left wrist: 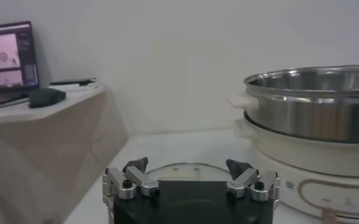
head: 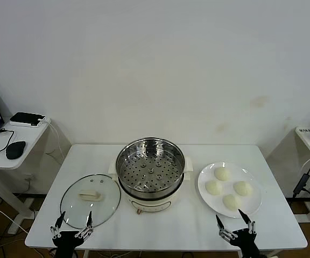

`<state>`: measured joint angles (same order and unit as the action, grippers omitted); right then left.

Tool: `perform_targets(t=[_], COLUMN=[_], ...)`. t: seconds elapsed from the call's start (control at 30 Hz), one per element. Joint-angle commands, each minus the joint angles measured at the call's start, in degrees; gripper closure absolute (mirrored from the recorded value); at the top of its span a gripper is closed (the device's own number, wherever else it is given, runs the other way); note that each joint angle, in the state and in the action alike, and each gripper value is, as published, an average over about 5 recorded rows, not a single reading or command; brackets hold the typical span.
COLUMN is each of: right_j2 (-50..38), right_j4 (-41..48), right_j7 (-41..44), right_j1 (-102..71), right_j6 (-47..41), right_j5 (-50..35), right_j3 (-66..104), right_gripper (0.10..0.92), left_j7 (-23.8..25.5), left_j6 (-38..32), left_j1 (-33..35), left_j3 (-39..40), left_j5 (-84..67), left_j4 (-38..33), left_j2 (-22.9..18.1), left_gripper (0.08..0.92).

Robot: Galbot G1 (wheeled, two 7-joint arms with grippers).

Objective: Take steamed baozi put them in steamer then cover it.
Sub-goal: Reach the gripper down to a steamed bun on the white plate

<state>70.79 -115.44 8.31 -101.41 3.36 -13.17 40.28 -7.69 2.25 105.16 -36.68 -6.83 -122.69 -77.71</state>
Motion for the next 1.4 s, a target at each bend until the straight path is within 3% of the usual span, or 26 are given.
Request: perform_targets(t=[0.03, 0.4, 0.6, 0.87, 0.97, 1.4], right_j2=[0.02, -12.33, -22.87, -33.52, -34.41, -26.82], right_j4=[-0.24, 4.99, 10.90, 22.42, 28.32, 48.15], right_j7=[-0.63, 6.67, 18.28, 37.30, 43.06, 60.97], right_j1=[0.87, 14.58, 25.45, 43.15, 53.89, 84.32], right_j6=[0.03, -8.54, -11.02, -8.04, -6.95, 0.06], right_j5=[0.51, 24.24, 31.44, 38.98, 42.56, 41.10], right_j3=[0.73, 8.64, 6.56, -6.68, -15.23, -48.11], right_gripper=[0.203, 0.203, 0.203, 0.203, 0.203, 0.203], left_j7=[-1.39, 2.93, 3.99, 4.41, 4.33, 4.30], left_j6=[4.21, 7.19, 7.60, 7.82, 7.78, 8.91], left_j1=[-0.36, -0.99, -1.44, -2.27, -2.29, -3.63], left_j3=[-0.74, -1.28, -0.60, -0.83, -0.58, -2.11], left_j5=[0.69, 6.21, 8.12, 9.65, 10.33, 10.62], left_j4=[-0.57, -3.04, -3.84, -5.09, -5.56, -5.99], left_j2=[0.13, 0.31, -0.11, -0.78, -1.28, -1.85], left_gripper=[0.177, 0.177, 0.177, 0.177, 0.177, 0.177])
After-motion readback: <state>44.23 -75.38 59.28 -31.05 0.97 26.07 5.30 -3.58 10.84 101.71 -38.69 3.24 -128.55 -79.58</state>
